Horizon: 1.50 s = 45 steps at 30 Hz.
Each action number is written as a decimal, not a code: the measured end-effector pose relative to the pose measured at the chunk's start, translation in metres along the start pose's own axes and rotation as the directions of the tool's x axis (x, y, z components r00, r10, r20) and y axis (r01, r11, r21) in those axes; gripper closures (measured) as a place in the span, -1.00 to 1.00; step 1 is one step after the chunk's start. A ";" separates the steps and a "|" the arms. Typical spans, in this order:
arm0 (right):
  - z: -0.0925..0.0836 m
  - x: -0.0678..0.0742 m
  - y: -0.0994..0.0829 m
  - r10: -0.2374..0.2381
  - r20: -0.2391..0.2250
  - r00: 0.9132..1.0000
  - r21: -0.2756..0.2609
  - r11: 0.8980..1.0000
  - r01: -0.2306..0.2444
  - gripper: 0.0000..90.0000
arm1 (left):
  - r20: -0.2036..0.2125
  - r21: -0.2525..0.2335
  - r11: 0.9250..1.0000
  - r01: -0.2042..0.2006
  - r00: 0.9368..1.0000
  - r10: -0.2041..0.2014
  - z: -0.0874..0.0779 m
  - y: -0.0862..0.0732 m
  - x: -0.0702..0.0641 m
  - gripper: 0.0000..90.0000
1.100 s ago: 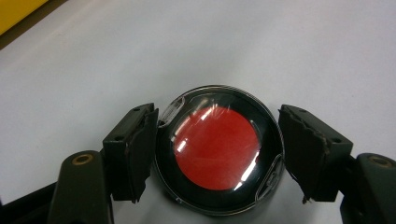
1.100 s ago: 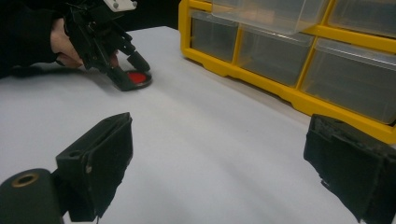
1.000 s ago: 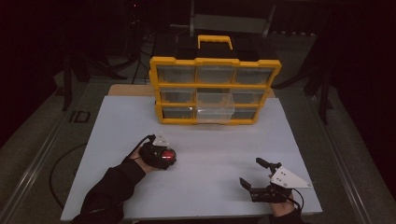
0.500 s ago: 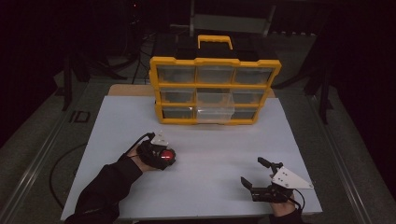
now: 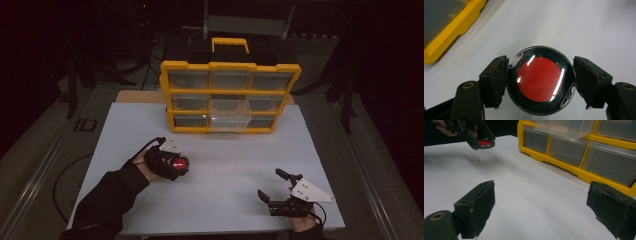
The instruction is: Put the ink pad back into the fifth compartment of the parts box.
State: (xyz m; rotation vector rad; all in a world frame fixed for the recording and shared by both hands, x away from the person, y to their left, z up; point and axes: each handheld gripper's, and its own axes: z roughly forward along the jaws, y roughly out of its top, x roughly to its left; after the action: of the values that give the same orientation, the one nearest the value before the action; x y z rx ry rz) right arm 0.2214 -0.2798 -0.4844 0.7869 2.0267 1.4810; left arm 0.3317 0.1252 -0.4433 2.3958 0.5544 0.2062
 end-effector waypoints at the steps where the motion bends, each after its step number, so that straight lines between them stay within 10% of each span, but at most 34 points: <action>1: 0.000 0.000 0.000 0.000 0.000 1.000 0.000 1.000 0.000 -0.82 | 0.001 -0.002 1.000 -0.006 1.000 0.006 -0.002 0.002 -0.001 -0.31; 45: -0.001 -0.001 0.000 0.007 -0.001 1.000 -0.003 1.000 -0.007 -0.82 | 0.095 0.016 0.989 -0.144 0.985 0.142 -0.077 0.107 -0.006 -0.31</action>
State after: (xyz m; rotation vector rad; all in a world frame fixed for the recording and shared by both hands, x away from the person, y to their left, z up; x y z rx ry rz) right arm 0.2214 -0.2810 -0.4841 0.7929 2.0242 1.4876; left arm 0.3406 0.0921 -0.3158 2.4551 0.3434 0.1493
